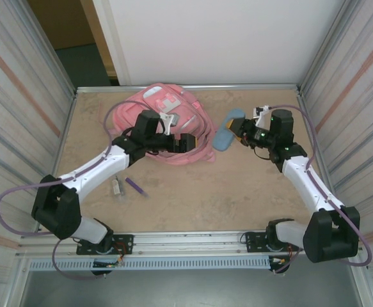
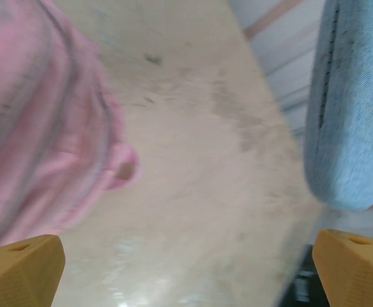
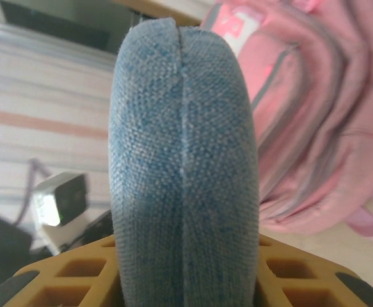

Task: Pack books, pencil case, and school supplies into a backpack

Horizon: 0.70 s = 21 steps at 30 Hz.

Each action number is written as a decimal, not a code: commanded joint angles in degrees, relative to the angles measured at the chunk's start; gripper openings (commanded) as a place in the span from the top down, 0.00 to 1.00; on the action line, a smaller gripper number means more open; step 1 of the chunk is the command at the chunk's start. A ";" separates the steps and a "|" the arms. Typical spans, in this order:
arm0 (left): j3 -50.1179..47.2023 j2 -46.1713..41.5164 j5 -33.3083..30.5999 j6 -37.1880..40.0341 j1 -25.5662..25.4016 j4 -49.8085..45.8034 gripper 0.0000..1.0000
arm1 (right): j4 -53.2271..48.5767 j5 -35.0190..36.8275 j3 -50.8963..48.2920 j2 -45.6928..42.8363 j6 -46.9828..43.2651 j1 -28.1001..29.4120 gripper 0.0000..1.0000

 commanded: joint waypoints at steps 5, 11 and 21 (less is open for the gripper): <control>7.34 6.80 -22.69 18.12 -0.77 -19.59 0.01 | -5.16 1.53 1.25 -0.34 -2.39 -4.40 0.63; 14.72 15.81 -18.50 26.10 -0.89 -22.25 0.06 | -7.29 2.24 0.91 -0.63 -4.32 -5.84 0.64; 24.60 26.40 -19.36 25.84 1.01 -22.69 0.41 | -6.66 -1.68 -1.51 0.57 -4.37 -8.48 0.64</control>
